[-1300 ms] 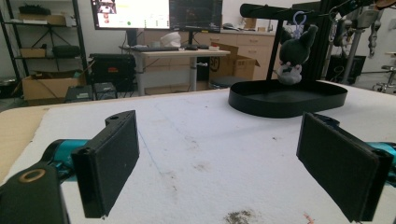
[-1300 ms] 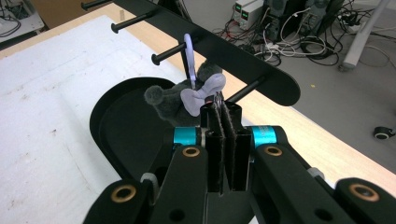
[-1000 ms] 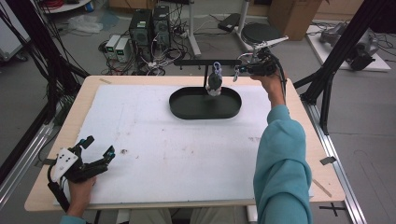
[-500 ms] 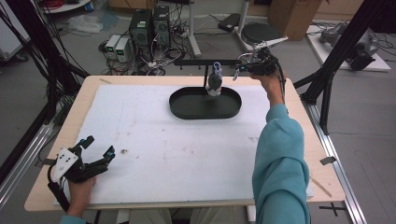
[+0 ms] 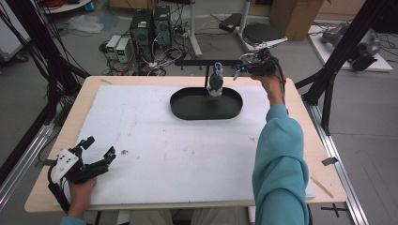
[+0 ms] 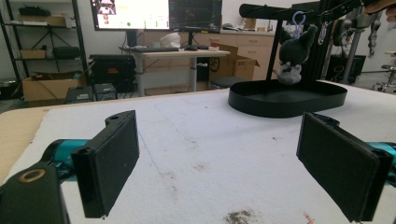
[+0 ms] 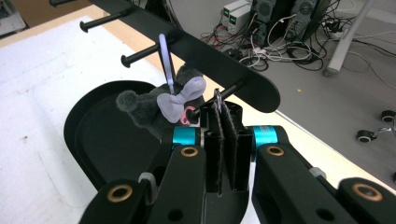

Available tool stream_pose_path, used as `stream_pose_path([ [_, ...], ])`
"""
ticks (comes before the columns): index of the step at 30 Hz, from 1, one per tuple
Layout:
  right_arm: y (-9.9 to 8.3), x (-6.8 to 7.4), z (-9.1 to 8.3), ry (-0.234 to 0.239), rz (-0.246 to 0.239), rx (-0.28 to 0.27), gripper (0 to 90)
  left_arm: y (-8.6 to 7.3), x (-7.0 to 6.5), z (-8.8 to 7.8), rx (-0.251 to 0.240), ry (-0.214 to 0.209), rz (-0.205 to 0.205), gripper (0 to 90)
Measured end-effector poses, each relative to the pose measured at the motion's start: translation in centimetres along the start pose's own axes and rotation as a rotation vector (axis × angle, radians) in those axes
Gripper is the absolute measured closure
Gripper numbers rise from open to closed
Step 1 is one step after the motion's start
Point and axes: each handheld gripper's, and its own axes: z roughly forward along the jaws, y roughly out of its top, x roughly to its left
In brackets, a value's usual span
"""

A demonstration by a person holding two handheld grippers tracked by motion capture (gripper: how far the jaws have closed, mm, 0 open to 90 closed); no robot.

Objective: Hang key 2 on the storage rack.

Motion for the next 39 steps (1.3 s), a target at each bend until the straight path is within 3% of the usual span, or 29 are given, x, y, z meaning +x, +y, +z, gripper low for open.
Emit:
stream_pose_path([
  [8,-0.2,-0.2,-0.6,-0.009,-0.004,0.014,83.4,0.0,0.0,0.0,0.001,0.0,0.001,13.5],
  [11,-0.4,-0.2,-0.8,-0.015,-0.002,-0.006,76.4,0.0,0.0,0.0,0.0,-0.002,0.003,13.5],
  [14,-0.9,-0.2,-1.0,-0.021,0.012,-0.014,60.9,0.0,0.0,0.0,0.001,-0.002,0.002,13.5],
  [17,-1.3,0.1,-1.3,-0.004,0.061,-0.022,27.4,0.0,0.0,0.0,0.001,-0.002,0.002,13.5],
  [20,-1.3,1.2,-2.1,-0.013,0.06,-0.032,3.5,0.0,0.0,0.0,0.0,-0.001,0.002,13.5],
  [21,-1.3,1.5,-2.5,0.002,0.07,-0.044,0.6,0.0,0.0,0.0,0.002,-0.002,0.003,13.4],
  [22,-1.4,1.8,-3.1,0.03,0.085,-0.065,0.6,0.0,0.0,0.0,0.002,0.0,0.002,13.5],
  [24,-1.9,2.7,-4.4,0.04,0.063,-0.163,0.6,0.0,0.0,0.0,-0.002,-0.002,0.005,13.5],
  [26,-2.6,3.4,-5.6,0.042,0.065,-0.212,0.6,0.0,0.0,-0.1,-0.005,0.0,0.002,13.4],
  [28,-3.4,4.0,-6.6,0.038,0.069,-0.217,0.6,0.0,0.0,-0.1,-0.004,0.0,0.002,13.4],
  [34,-7.3,6.8,-9.2,0.009,0.031,-0.315,0.6,0.0,0.0,-0.1,-0.006,-0.001,0.006,13.4],
  [36,-9.1,7.7,-9.7,0.024,0.031,-0.354,0.6,0.0,0.0,-0.1,-0.006,0.0,0.007,13.4],
  [39,-11.7,9.0,-10.1,0.009,0.023,-0.392,0.6,0.0,0.0,-0.1,-0.005,-0.001,0.005,13.4],
])
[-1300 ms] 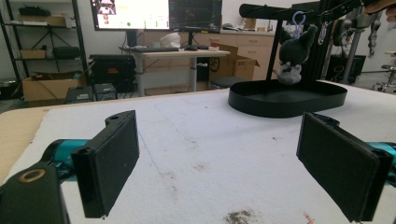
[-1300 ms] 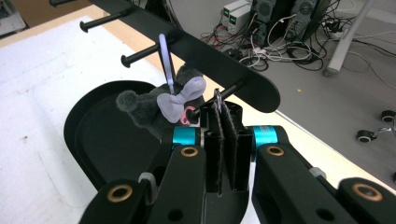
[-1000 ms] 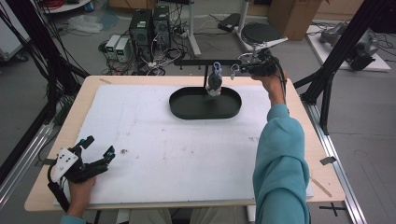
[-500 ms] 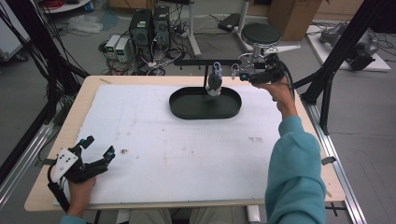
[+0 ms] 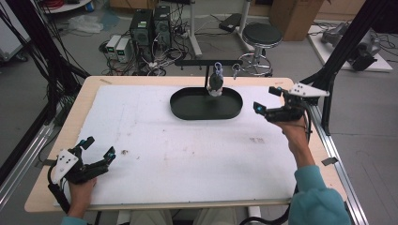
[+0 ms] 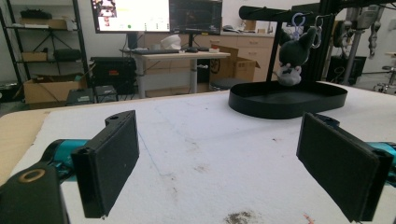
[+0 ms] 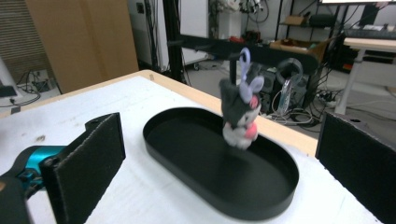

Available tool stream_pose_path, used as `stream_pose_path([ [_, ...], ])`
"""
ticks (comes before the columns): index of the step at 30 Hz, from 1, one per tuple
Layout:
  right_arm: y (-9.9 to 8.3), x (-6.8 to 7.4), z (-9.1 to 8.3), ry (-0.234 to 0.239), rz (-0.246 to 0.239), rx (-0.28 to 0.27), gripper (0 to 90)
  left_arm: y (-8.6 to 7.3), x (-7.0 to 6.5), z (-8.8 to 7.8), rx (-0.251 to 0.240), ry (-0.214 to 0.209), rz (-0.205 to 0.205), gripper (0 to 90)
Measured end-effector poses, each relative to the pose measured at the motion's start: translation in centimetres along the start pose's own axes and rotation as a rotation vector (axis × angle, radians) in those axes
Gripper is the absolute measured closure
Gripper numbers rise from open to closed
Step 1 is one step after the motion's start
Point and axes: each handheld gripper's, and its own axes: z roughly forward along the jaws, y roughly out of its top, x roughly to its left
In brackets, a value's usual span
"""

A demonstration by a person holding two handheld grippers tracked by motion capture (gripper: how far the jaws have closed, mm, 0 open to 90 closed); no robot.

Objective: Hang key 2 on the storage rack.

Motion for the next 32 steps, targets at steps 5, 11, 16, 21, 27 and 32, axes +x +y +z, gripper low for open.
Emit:
stream_pose_path([
  [5,-3.6,2.5,-2.1,0.01,-0.011,-0.086,0.6,0.0,0.0,0.1,0.005,0.002,0.0,13.4],
  [11,-7.7,5.0,-3.6,-0.019,-0.024,-0.097,0.6,0.0,0.0,0.0,0.005,0.002,0.007,13.4],
  [16,-10.4,5.6,-4.3,-0.041,-0.014,-0.1,0.6,0.0,-0.1,0.1,0.006,0.002,0.008,13.4],
  [21,-12.5,6.0,-4.8,-0.095,-0.04,-0.136,0.6,0.0,-0.1,0.0,0.006,0.002,0.011,13.5],
  [27,-13.8,6.3,-4.9,-0.131,-0.061,-0.162,0.6,0.0,-0.1,0.0,0.007,0.001,0.015,13.4],
  [32,-14.4,6.5,-4.7,-0.143,-0.076,-0.177,0.6,0.0,-0.1,0.0,0.002,0.001,0.011,13.5],
])
